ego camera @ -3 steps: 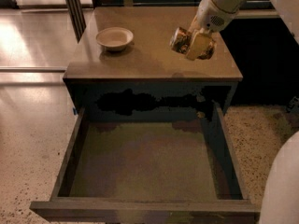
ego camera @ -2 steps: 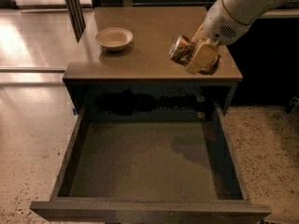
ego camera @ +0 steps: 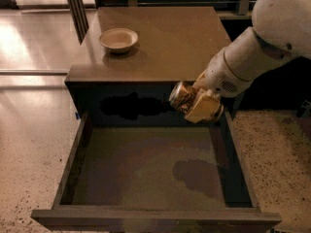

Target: Place orange can into top drawer

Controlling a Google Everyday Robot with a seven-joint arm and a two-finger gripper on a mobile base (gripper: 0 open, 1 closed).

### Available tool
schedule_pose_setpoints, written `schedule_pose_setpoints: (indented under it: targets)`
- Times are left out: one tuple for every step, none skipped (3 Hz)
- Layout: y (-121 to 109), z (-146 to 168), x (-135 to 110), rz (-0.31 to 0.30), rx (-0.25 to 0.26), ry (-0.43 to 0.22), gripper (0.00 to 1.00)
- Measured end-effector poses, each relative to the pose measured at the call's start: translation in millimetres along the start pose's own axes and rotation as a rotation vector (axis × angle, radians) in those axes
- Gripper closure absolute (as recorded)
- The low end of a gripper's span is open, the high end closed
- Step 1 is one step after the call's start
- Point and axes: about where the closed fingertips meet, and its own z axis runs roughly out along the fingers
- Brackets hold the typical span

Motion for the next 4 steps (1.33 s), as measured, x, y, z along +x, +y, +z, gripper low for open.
schedule_pose_setpoints:
  targets:
    - [46.9,68.8,28.4,0.004,-0.139,0.035,1.00]
    - [46.9,68.9,28.4,0.005,-0.139,0.035,1.00]
    - [44.1,98.0,51.7,0.043,-0.133,0.046,1.00]
    - [52.1,160.6,82.9,0.074,-0.193,0.095,1.00]
